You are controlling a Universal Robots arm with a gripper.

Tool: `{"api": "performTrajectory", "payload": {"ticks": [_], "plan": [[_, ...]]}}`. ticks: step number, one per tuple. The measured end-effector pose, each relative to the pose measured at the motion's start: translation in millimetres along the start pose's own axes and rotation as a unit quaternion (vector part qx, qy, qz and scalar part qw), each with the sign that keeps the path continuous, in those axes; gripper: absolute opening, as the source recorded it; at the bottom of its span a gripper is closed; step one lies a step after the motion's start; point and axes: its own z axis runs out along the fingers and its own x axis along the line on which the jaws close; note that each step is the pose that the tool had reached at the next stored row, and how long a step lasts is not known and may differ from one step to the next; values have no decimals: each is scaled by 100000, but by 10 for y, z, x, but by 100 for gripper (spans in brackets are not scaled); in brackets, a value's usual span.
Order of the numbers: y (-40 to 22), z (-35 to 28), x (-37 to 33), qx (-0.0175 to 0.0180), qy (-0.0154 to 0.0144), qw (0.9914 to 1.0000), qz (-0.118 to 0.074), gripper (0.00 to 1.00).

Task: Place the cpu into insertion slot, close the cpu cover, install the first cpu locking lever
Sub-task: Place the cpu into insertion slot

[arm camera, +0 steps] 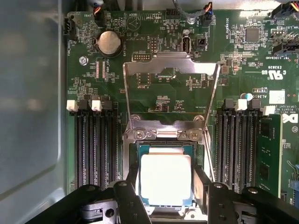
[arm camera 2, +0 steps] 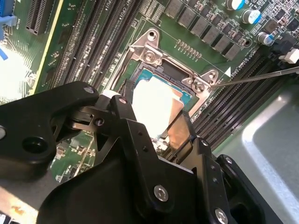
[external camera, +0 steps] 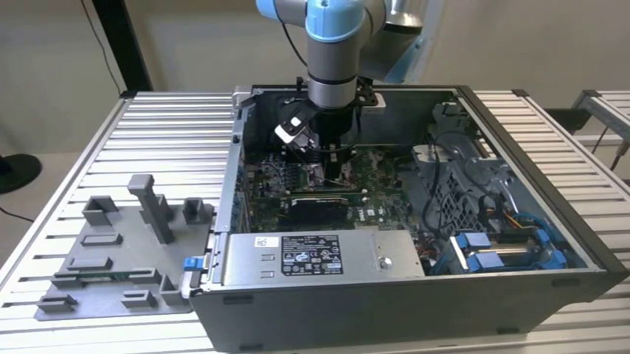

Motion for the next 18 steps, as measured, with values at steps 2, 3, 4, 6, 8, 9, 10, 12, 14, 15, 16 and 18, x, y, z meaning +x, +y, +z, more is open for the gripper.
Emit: {"api": "performTrajectory", "payload": {"ticks": [2, 3, 4, 6, 8, 9, 10, 12, 14, 15, 16, 18], "plan": [[0, 5, 0, -3, 6, 100000, 0, 0], [0, 13, 0, -14, 22, 100000, 1, 0], [-1, 14, 1, -19, 23, 100000, 7, 0], [-2, 14, 1, -17, 26, 100000, 14, 0], [-3, 14, 1, -19, 31, 100000, 21, 0], [-3, 14, 1, -19, 29, 100000, 24, 0], [-3, 14, 1, -19, 29, 100000, 27, 0], [-2, 17, 3, -35, 86, 100000, 31, 100], [-1, 20, 4, -64, 110, 100000, 35, 100], [-2, 11, 1, -22, 41, 100000, 34, 100], [-1, -21, 2, -21, 58, 100000, 40, 100], [3, -111, 4, -10, 60, 100000, 39, 100]]}}
